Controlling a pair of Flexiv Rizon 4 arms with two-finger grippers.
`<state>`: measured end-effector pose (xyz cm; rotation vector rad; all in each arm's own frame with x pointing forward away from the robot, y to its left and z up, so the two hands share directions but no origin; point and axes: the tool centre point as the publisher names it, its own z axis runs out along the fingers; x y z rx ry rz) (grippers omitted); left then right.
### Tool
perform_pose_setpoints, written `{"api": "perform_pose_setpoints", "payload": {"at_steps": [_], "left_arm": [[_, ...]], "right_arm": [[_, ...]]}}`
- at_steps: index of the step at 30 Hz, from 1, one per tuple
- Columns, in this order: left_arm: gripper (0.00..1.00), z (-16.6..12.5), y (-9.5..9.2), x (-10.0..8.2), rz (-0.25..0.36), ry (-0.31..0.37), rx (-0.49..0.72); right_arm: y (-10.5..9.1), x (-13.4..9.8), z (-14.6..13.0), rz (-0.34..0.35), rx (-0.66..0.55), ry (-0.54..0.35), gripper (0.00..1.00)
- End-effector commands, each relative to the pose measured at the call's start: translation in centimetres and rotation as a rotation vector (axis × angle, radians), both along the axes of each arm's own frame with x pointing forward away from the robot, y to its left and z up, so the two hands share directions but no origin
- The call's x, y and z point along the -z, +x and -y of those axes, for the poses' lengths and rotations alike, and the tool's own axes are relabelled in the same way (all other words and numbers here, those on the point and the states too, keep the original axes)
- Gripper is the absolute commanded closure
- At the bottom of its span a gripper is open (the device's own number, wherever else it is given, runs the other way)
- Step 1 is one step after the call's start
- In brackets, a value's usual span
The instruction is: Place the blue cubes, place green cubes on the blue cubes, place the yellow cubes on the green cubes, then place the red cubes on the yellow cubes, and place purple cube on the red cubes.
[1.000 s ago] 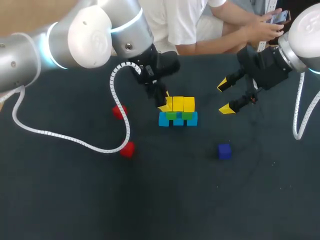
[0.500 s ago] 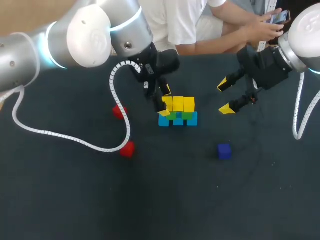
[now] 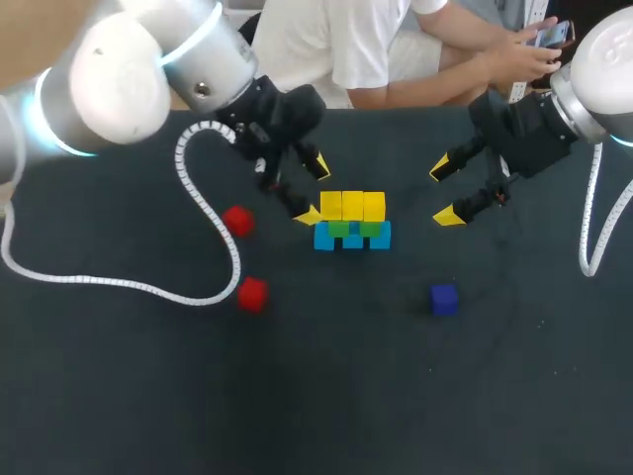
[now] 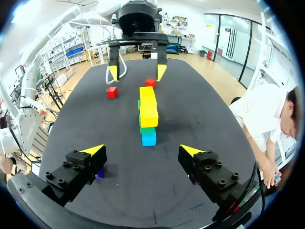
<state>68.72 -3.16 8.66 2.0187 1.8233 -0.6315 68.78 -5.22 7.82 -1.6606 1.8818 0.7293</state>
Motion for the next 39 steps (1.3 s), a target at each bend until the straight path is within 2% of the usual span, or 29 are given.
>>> {"api": "perform_pose_setpoints", "payload": {"at_steps": [1, 10, 14, 19, 26, 29, 31, 33, 36, 39], "left_arm": [[0.0, -1.2, -1.9, -0.6, 0.028, -0.042, -0.008], [0.0, -3.0, -2.8, -1.5, 0.013, -0.077, -0.032], [0.0, -3.8, -3.6, -2.2, 0.029, -0.127, -0.048], [0.0, -4.5, -4.5, -2.8, 0.038, -0.148, -0.068], [0.0, -5.7, -5.3, -2.9, 0.035, -0.204, -0.101], [0.0, -5.8, -5.8, -2.8, 0.011, -0.184, -0.099], [0.0, -5.5, -6.3, -3.0, -0.02, -0.113, -0.089], [0.0, -5.4, -6.7, -3.1, -0.029, -0.084, -0.074], [0.0, -5.7, -7.1, -3.4, -0.026, -0.094, -0.08], [0.0, -6.1, -7.2, -3.6, 0.003, -0.154, -0.097]], "right_arm": [[0.0, 0.0, 0.0, 0.002, 0.0, 0.001, 0.0], [0.0, 0.0, 0.0, 0.002, 0.0, 0.001, 0.0], [0.0, 0.0, 0.0, 0.002, 0.0, 0.001, 0.0], [0.0, 0.0, 0.0, 0.002, 0.0, 0.001, 0.0], [0.0, 0.0, 0.0, 0.002, 0.0, 0.001, 0.0], [0.0, 0.0, 0.0, 0.002, 0.0, 0.001, 0.0], [0.0, 0.0, 0.0, 0.002, 0.0, 0.001, 0.0], [0.0, 0.0, 0.0, 0.002, 0.0, 0.001, 0.0], [0.0, 0.0, 0.0, 0.002, 0.0, 0.001, 0.0], [0.0, 0.0, 0.0, 0.002, 0.0, 0.001, 0.0]]}}
